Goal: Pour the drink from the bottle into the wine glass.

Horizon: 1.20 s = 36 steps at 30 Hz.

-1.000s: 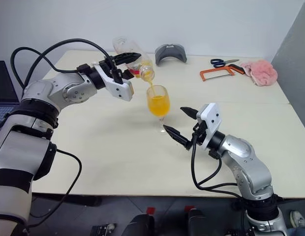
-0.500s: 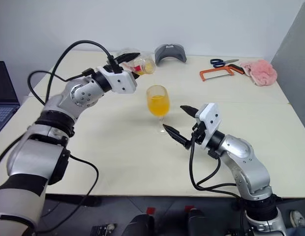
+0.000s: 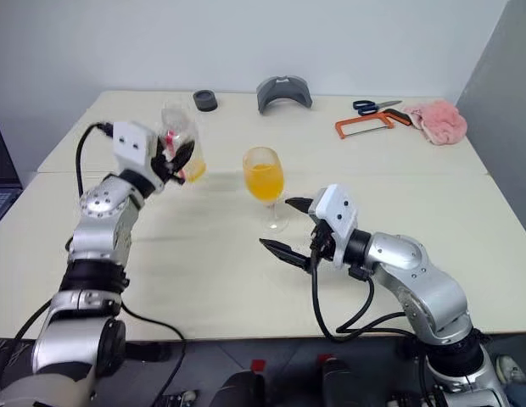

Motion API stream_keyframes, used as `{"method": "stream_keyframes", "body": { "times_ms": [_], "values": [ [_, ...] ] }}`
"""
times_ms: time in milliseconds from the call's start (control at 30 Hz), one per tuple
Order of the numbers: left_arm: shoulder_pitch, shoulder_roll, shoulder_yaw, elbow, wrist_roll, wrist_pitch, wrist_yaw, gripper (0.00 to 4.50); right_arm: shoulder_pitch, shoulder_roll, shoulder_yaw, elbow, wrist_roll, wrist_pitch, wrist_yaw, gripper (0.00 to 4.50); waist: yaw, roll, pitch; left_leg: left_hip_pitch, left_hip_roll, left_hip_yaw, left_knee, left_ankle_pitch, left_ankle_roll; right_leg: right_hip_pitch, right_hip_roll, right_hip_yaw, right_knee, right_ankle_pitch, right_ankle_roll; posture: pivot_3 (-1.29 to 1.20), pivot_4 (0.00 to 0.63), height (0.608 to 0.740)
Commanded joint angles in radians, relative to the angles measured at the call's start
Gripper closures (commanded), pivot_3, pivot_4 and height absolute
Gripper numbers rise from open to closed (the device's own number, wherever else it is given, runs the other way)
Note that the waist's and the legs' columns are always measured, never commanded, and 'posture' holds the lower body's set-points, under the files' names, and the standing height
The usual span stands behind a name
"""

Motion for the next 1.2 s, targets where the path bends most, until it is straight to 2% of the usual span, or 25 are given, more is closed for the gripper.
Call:
{"method": "stream_keyframes", "body": {
  "times_ms": [33,200,600,867,900,1067,1200],
  "values": [
    [0.033,0.024,0.074,-0.117,-0.066,0.088,0.004,2.84,-0.051,0.018,0.015,-0.009,0.001,0.036,-0.024,0.00,0.006,0.000,0.000,0.000,0.000,0.000,0.000,0.000,0.000,0.000,0.000,0.000,0.000,0.000,0.000,0.00,0.150,0.740],
    [0.101,0.011,0.123,-0.143,-0.107,0.146,0.007,2.84,-0.114,0.048,0.061,0.032,-0.026,0.042,-0.025,0.00,0.014,-0.001,0.000,0.000,0.000,0.000,0.001,0.000,0.000,0.001,-0.002,0.000,0.000,0.000,0.000,0.00,0.150,0.740],
    [0.147,-0.019,0.151,-0.063,-0.108,0.091,0.007,2.84,-0.168,0.096,0.087,0.067,-0.054,0.042,-0.033,0.00,0.014,-0.001,-0.001,0.000,0.000,0.000,0.001,0.000,0.001,0.001,-0.002,0.000,0.000,0.000,0.000,0.00,0.150,0.740],
    [0.173,-0.028,0.147,-0.092,-0.106,0.085,0.002,0.22,-0.164,0.096,0.081,0.054,-0.055,0.055,-0.036,0.00,0.014,-0.002,-0.001,0.000,0.000,0.000,0.001,-0.001,0.002,0.001,-0.002,0.000,-0.001,0.000,0.000,0.00,0.150,0.740],
    [0.177,-0.029,0.147,-0.099,-0.105,0.085,0.002,0.02,-0.163,0.095,0.080,0.055,-0.055,0.054,-0.034,0.00,0.014,-0.002,-0.001,0.000,0.000,0.000,0.001,-0.001,0.002,0.001,-0.002,0.000,-0.001,0.000,0.000,0.00,0.150,0.740],
    [0.226,-0.021,0.142,-0.146,-0.079,0.057,0.010,0.02,-0.127,0.066,0.083,0.063,-0.072,0.011,-0.008,0.00,0.014,-0.002,-0.001,0.001,0.000,0.000,0.000,-0.001,0.002,0.001,-0.002,0.000,-0.001,0.000,0.000,0.00,0.150,0.740],
    [0.310,-0.020,0.154,-0.243,-0.070,0.062,0.030,0.02,-0.009,0.037,0.068,0.067,-0.096,-0.124,0.028,0.00,0.015,-0.002,-0.002,0.000,0.000,0.000,-0.001,-0.001,0.002,0.001,-0.003,0.000,-0.002,0.000,0.000,0.00,0.150,0.740]
  ]
}}
